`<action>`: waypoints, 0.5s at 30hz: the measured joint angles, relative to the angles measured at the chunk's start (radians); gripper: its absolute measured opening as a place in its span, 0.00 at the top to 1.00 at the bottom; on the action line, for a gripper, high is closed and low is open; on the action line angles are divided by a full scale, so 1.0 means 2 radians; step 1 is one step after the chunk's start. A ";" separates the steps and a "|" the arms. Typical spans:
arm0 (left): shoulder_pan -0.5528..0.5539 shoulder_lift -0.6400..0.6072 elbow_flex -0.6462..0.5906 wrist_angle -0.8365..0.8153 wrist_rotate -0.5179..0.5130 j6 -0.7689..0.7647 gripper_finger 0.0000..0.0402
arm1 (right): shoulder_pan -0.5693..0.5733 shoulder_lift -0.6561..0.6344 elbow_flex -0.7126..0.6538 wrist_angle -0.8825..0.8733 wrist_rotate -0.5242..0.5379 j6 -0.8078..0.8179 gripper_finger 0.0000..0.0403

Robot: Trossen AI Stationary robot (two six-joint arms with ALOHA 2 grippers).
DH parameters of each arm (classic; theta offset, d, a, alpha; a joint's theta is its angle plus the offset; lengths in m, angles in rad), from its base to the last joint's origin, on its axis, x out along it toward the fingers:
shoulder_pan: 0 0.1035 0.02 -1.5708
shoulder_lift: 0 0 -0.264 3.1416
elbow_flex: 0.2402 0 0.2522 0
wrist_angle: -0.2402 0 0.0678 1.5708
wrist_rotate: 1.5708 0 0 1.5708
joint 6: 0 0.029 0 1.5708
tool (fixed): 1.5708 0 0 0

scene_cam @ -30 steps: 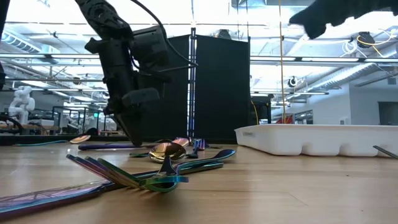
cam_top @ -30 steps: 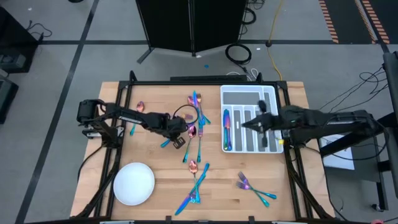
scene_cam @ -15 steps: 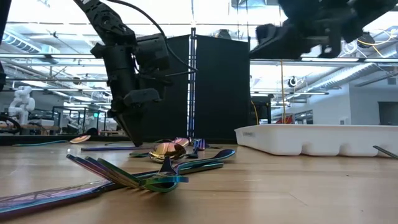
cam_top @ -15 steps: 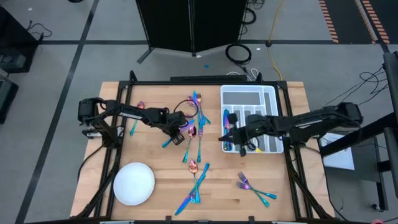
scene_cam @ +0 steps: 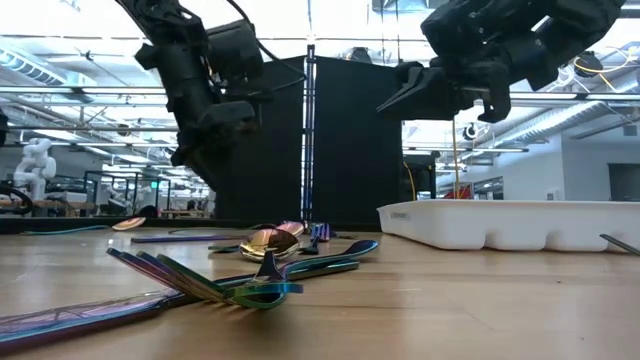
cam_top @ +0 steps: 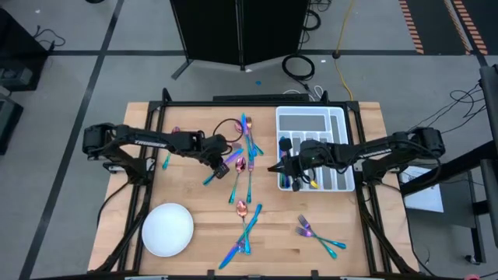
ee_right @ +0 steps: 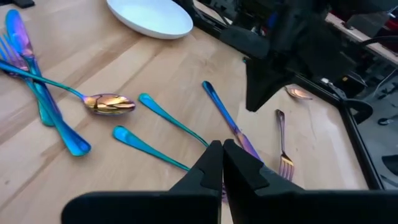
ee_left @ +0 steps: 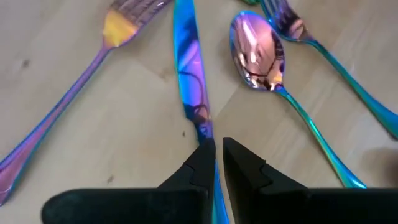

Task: Sort silverware
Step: Put the blue knife into the utensil organizer

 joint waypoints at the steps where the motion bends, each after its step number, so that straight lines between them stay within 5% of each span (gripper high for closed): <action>1: -0.002 0.005 0.000 0.003 0.000 0.003 0.92 | 0.000 0.000 0.000 0.000 0.000 0.001 1.00; 8: -0.005 0.026 0.000 0.006 0.000 0.003 0.91 | -0.001 0.000 0.000 0.000 -0.001 -0.002 1.00; 15: -0.005 0.027 0.000 0.009 -0.011 0.003 0.74 | -0.010 0.000 0.000 0.006 0.000 -0.011 1.00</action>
